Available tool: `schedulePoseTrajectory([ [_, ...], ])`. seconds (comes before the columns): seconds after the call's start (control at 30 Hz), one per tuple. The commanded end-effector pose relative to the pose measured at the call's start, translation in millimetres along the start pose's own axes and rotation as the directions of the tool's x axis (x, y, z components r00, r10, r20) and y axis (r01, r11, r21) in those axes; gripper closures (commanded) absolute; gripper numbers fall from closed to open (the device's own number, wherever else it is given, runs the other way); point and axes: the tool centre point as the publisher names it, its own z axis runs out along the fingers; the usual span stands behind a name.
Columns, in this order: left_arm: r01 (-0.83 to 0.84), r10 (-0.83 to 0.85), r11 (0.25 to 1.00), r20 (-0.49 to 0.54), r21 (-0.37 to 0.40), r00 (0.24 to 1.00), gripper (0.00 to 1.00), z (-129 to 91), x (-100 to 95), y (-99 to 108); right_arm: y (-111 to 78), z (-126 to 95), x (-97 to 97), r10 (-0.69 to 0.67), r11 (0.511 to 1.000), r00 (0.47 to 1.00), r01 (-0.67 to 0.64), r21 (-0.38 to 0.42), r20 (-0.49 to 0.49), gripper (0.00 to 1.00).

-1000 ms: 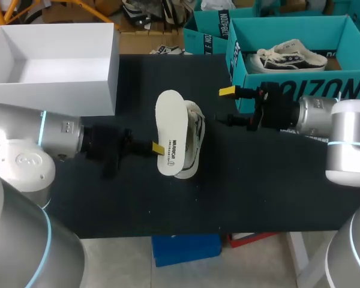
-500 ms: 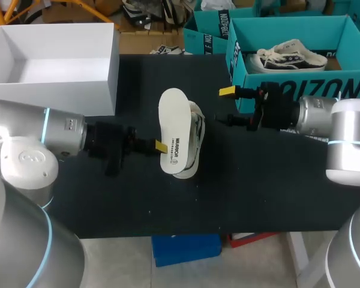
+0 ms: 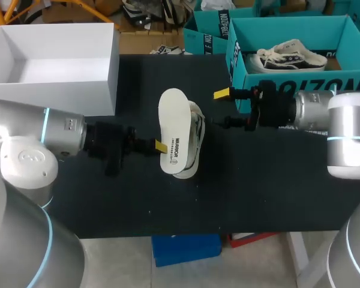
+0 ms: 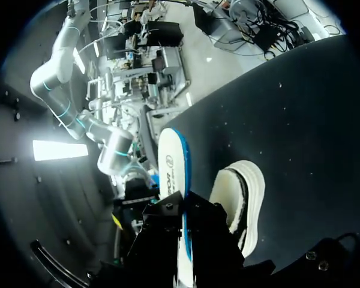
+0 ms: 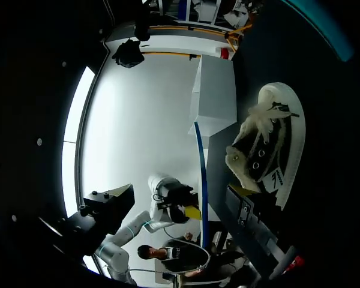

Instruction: Take the shoe out of the shoebox, open the shoe tongue, remove and reinsert the insole, then place the shoe into the shoebox

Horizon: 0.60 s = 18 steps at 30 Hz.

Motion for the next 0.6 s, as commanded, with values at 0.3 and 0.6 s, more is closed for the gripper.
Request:
schedulePoseTrajectory([
  [0.3,-0.002,0.002,1.000,-0.003,-0.006,1.000,1.00,0.5,-0.3,-1.6,-11.1,31.9,-5.9,0.009,0.998,0.990,-0.017,0.059,0.138,0.00],
  [0.6,-0.002,0.002,1.000,-0.003,-0.006,1.000,1.00,0.5,-0.3,-1.6,-15.4,50.9,-15.1,-0.036,0.999,0.992,0.035,0.015,0.118,0.00],
])
